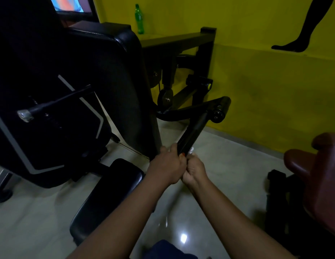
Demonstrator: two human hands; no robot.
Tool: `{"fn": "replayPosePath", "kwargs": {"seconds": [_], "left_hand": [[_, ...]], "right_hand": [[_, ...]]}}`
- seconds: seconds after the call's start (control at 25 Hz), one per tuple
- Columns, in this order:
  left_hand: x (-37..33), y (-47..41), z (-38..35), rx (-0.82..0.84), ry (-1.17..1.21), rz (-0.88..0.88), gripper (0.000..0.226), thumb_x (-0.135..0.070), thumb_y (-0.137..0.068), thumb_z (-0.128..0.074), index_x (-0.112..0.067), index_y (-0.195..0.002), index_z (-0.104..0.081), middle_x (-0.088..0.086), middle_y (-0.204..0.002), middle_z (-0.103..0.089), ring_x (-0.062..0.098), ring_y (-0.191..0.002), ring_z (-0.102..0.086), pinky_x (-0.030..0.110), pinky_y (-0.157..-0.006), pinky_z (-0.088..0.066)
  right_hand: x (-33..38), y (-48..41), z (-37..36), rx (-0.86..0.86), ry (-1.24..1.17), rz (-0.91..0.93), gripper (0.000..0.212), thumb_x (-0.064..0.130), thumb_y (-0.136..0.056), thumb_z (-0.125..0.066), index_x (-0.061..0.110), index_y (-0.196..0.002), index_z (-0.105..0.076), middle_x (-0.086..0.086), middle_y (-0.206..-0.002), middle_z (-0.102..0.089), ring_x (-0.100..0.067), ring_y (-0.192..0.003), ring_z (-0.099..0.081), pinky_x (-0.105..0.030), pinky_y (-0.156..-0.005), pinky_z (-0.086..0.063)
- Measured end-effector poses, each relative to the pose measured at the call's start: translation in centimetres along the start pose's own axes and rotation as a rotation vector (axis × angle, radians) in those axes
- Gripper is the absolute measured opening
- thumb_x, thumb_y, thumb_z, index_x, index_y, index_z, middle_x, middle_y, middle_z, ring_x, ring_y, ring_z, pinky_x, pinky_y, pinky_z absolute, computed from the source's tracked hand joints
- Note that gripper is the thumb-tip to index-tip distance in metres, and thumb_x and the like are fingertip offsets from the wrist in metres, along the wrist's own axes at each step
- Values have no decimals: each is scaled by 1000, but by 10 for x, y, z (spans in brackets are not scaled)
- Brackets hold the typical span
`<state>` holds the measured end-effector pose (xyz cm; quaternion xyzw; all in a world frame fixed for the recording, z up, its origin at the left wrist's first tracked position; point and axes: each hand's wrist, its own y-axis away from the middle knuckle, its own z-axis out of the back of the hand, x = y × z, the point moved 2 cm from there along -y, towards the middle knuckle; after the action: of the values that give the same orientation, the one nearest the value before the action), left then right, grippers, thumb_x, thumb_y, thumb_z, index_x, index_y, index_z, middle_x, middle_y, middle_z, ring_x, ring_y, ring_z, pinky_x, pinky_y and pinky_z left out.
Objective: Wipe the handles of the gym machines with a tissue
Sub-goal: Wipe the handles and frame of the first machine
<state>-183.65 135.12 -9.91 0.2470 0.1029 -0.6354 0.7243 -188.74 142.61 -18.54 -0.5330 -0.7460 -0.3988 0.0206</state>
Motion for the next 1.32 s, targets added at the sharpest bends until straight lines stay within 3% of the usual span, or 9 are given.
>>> {"fn": "replayPosePath", "kwargs": {"seconds": [0.08,0.24,0.36,0.44,0.64,0.84,0.96,1.08,1.32], "left_hand": [[-1,-1,0,17,-2,27,51,-43,-100,-29,-22,-146,-25,21,-135,-39,40,-113,-53,41,-93,-42],[-6,-3,-2,-8,-67,57,47,-44,-101,-25,-19,-141,-30,20,-134,-41,39,-112,-54,42,-89,-43],[-13,-3,1,-42,-124,35,47,-44,-103,-22,-17,-141,-31,20,-133,-44,36,-111,-55,43,-90,-47],[-20,-5,2,-47,-169,-7,45,-36,-105,-23,-13,-143,-31,18,-132,-46,34,-112,-53,44,-90,-47],[-18,-18,-4,-99,-126,15,41,-40,-103,-26,-14,-132,-39,10,-93,-60,25,-77,-55,32,-64,-38],[-20,-22,-6,-137,-179,42,38,-44,-103,-26,-14,-114,-47,4,-82,-54,22,-69,-49,32,-61,-36],[-23,-23,-5,-145,-191,72,39,-45,-103,-24,-14,-112,-47,2,-78,-49,21,-68,-48,32,-60,-35],[-26,-23,-5,-157,-209,97,41,-45,-103,-24,-14,-112,-48,2,-80,-49,22,-70,-49,32,-62,-36],[-31,-26,-5,-187,-183,135,42,-44,-102,-23,-14,-106,-52,6,-86,-53,24,-73,-49,32,-65,-38]], "right_hand": [[13,-14,-4,-20,-110,-62,24,5,-101,-42,1,-120,-57,-22,-105,-63,-28,-84,-66,-38,-63,-59],[37,-24,-13,-103,-88,54,31,8,-102,-43,0,-130,-54,-20,-123,-59,-28,-98,-61,-38,-89,-52],[23,6,2,-175,195,174,23,8,-97,-54,-2,-117,-60,-21,-107,-66,-25,-85,-65,-28,-70,-58],[28,10,1,-245,316,270,15,10,-94,-61,2,-106,-65,-17,-94,-68,-23,-78,-64,-32,-70,-58],[60,-11,-15,-358,430,481,5,22,-91,-67,24,-87,-65,-6,-97,-70,-17,-87,-67,-36,-84,-58],[46,25,3,-213,865,906,19,2,-88,-62,14,-97,-73,1,-102,-67,16,-89,-56,1,-79,-39],[75,0,-11,-225,987,1053,26,-6,-85,-56,12,-92,-74,-6,-100,-66,25,-85,-48,2,-77,-36],[81,-9,-15,-186,1055,1140,30,-10,-82,-55,13,-91,-72,-6,-101,-66,13,-88,-52,-21,-86,-47],[69,12,1,181,1341,1379,32,-11,-75,-54,11,-91,-70,0,-101,-67,-16,-108,-56,-9,-93,-37]]}}
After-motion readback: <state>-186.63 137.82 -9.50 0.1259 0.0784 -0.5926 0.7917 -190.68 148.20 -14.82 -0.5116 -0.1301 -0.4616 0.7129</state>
